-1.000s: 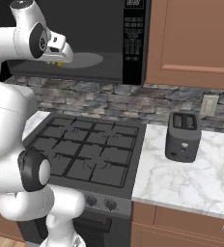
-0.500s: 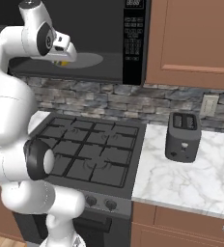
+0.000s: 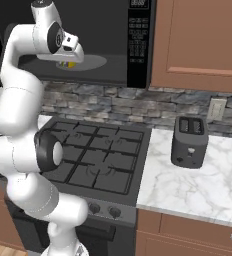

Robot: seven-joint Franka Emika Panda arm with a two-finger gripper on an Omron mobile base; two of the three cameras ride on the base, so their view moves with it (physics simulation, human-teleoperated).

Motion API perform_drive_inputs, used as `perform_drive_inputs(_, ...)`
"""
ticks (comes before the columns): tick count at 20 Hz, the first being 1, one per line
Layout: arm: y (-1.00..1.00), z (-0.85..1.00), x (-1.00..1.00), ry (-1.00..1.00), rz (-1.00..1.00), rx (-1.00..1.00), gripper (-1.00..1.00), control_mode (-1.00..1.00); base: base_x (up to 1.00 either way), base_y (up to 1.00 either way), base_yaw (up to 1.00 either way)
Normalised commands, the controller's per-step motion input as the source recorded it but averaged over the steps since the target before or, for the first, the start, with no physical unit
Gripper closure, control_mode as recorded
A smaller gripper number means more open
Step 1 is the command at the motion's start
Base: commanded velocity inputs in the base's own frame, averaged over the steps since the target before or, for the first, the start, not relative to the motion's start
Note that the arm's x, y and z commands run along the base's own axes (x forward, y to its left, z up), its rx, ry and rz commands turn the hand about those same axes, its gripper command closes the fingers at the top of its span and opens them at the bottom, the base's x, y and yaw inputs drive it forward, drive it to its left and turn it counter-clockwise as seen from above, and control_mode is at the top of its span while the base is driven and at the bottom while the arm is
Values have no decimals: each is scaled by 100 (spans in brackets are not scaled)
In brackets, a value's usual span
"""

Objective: Pick the mug from the counter and place it inside the microwave. Then close the microwave.

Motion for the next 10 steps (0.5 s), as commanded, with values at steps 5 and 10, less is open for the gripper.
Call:
perform_drive_inputs(5,0,0,38,9,0,0,100,-100,0,0,0)
perform_drive_inputs(10,0,0,38,8,0,0,100,-100,0,0,0)
